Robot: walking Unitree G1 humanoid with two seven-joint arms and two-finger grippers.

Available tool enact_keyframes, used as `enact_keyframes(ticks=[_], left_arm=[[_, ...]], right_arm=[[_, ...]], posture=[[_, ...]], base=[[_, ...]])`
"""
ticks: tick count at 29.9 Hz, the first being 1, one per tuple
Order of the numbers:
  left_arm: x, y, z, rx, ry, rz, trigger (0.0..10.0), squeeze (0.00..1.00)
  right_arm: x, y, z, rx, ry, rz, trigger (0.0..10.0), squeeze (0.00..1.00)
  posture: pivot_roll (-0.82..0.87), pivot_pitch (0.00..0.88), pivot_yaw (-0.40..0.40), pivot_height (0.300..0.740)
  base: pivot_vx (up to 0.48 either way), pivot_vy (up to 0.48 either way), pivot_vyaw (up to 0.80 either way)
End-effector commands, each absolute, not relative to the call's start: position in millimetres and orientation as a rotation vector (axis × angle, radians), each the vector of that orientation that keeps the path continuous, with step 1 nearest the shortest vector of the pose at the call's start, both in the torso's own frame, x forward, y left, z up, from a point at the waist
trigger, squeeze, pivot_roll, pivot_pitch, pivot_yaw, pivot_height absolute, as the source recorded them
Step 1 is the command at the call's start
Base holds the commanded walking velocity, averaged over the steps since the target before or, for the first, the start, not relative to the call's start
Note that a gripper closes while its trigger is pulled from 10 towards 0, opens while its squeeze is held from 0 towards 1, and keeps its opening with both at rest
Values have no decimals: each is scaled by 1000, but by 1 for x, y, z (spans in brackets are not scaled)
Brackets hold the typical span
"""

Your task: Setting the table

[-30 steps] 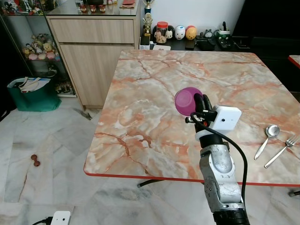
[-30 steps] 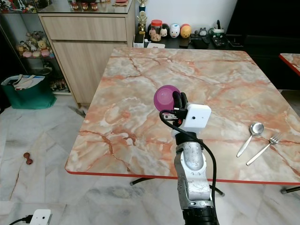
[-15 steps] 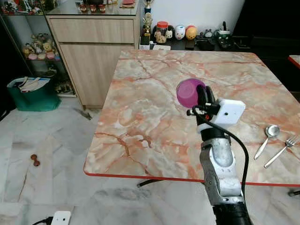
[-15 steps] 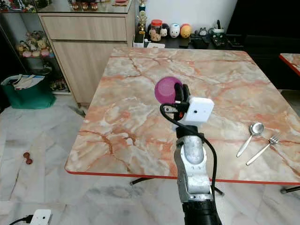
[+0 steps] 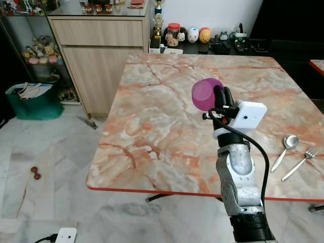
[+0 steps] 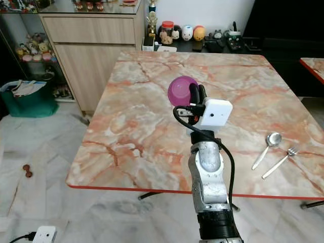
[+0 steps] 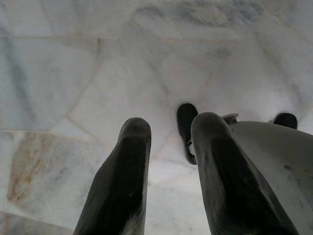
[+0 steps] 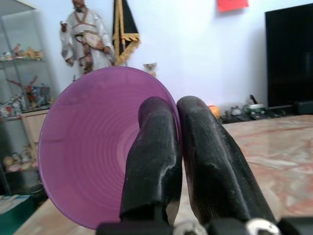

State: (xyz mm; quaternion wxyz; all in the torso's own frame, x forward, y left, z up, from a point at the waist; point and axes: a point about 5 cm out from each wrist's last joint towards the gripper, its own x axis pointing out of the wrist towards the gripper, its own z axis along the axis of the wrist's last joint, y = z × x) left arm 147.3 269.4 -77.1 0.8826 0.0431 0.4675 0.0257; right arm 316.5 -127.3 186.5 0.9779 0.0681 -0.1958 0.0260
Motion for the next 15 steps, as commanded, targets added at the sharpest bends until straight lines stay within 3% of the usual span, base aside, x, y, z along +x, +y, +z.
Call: enact_keyframes(ticks=[1,15], left_arm=[[143,271,-78,107,989,45,10000,0],[144,271,-78,104,988,47,10000,0]], right_arm=[[317,-129,190,139,-410,44,10000,0],[320,-127,191,143,-410,52,10000,0]], posture=[[18,0,-26,740],[17,0,-24,740]], base=[[0,-262,0],[0,-262,0]])
